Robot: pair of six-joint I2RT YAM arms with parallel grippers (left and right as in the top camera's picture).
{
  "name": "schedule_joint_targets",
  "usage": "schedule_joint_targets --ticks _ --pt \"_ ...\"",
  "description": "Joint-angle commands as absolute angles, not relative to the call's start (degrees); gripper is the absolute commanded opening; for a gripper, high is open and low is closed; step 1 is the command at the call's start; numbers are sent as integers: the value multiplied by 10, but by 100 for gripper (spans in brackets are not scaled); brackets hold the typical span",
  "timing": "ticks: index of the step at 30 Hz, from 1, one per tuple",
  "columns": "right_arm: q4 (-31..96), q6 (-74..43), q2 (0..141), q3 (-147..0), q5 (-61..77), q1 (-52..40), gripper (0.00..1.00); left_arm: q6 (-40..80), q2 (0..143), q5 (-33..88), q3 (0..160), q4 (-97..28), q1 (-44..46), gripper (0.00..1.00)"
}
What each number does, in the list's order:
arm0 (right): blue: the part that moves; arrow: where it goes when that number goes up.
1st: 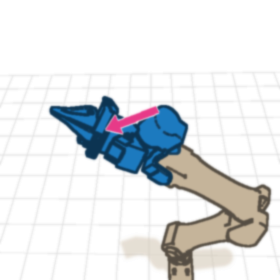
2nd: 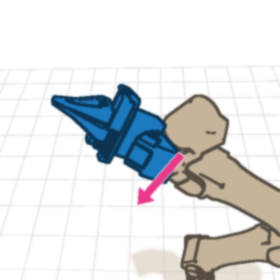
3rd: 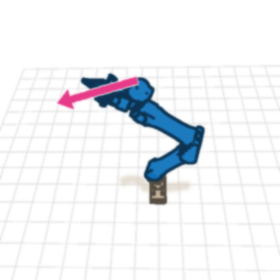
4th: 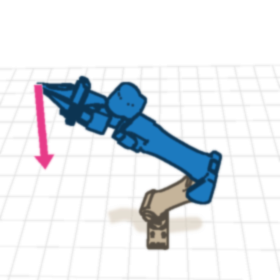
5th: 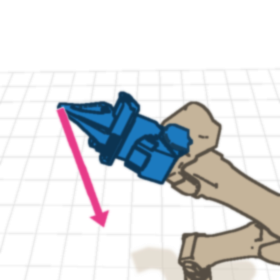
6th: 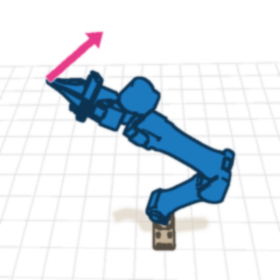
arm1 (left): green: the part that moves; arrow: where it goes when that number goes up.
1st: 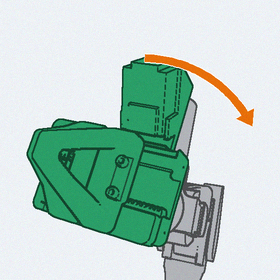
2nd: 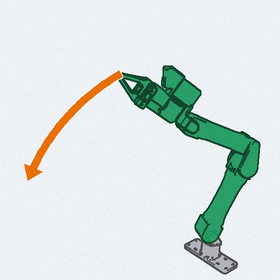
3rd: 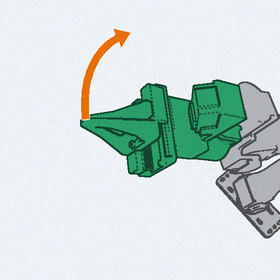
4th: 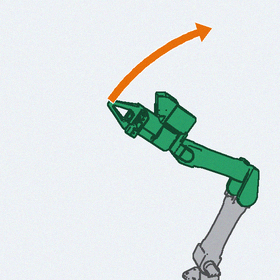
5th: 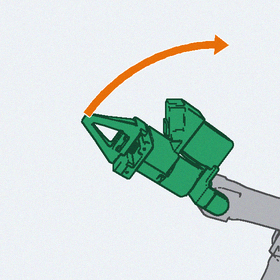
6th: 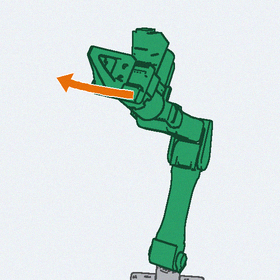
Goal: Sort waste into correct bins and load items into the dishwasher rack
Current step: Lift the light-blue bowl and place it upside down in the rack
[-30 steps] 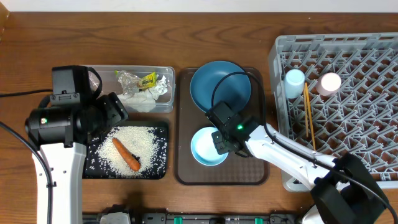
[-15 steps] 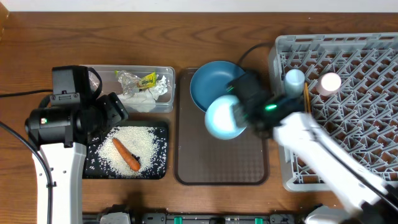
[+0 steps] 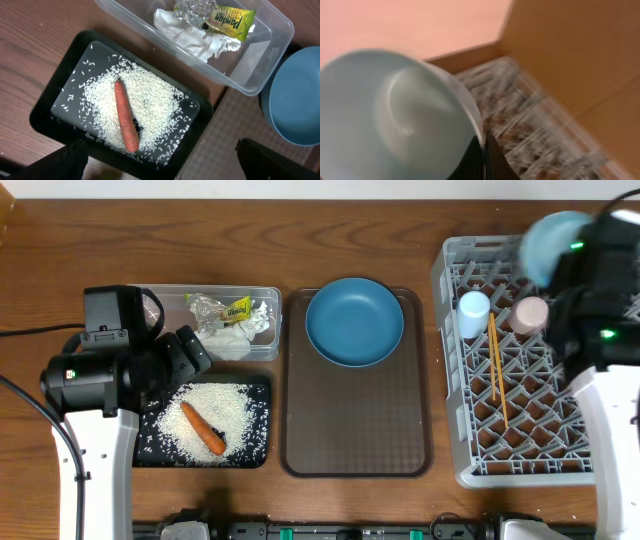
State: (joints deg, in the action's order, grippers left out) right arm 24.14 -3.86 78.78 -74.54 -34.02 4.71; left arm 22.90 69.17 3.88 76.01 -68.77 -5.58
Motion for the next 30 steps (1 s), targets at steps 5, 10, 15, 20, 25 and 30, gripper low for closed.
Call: schedule_joint_targets --ticks 5,10,15,20,25,30 --pt "69 187 880 -750 -495 140 1 232 692 34 766 -690 -58 98" --pt "-31 305 964 -750 -517 167 1 232 692 34 766 -690 -58 98" --pt "-148 407 1051 -750 -547 172 1 232 692 34 766 -690 -58 98" --pt "-236 492 1122 -750 -556 172 1 232 692 34 766 -690 -58 98" --pt "-277 558 1174 -750 -562 172 1 232 692 34 766 -690 -58 98" --pt "-275 553 1182 -750 -562 163 1 232 692 34 766 -690 -58 98"
